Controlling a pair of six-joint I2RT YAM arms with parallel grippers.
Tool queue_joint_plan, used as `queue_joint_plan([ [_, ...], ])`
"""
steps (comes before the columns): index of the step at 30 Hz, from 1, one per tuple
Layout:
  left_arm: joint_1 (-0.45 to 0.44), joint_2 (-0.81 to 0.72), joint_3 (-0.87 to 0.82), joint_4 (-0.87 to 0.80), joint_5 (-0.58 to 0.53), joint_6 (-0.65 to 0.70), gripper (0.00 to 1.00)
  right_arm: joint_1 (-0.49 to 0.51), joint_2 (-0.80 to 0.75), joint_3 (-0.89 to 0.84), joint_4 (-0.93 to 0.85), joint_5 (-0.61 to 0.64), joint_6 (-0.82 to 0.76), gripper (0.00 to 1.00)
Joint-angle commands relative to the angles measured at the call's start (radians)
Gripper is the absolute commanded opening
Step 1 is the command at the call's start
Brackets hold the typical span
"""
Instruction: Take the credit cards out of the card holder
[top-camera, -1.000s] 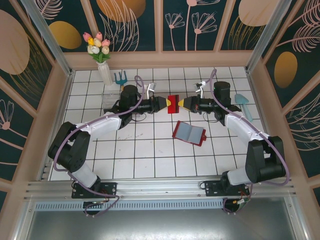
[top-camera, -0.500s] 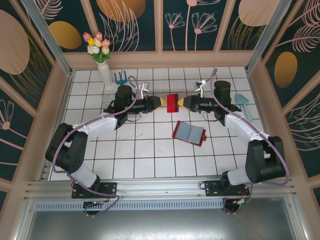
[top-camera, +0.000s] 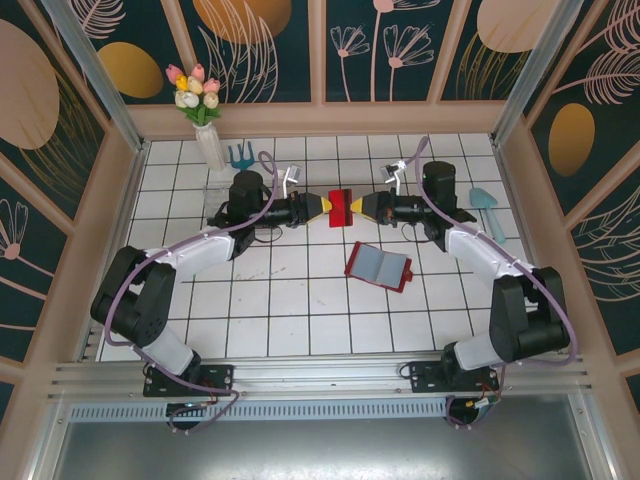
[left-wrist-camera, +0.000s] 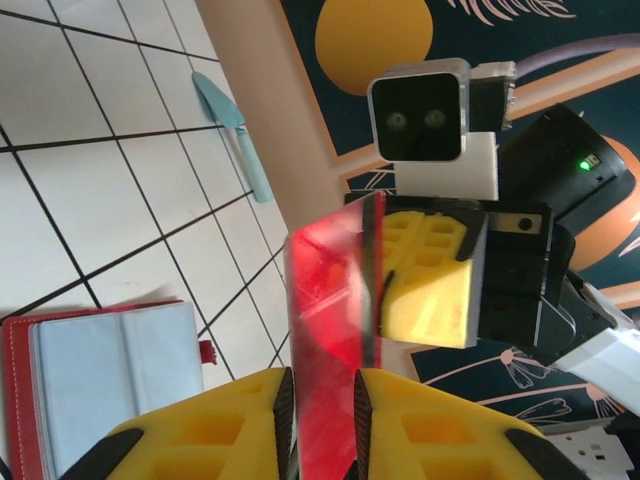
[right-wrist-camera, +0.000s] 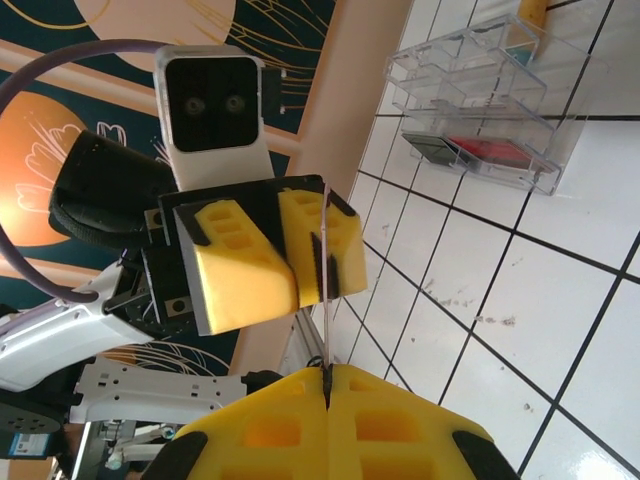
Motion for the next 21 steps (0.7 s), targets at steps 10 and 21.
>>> queue_joint_plan([
  [10, -0.014, 0.014, -0.008, 0.068, 0.060, -0.013, 0.16, 0.012, 0.031, 0.017, 0.071, -0.034, 0.016, 0.00],
  [21, 0.011, -0.026, -0.034, -0.011, -0.048, -0.023, 0.00, -0.006, 0.014, 0.039, -0.082, 0.104, -0.086, 0.55],
])
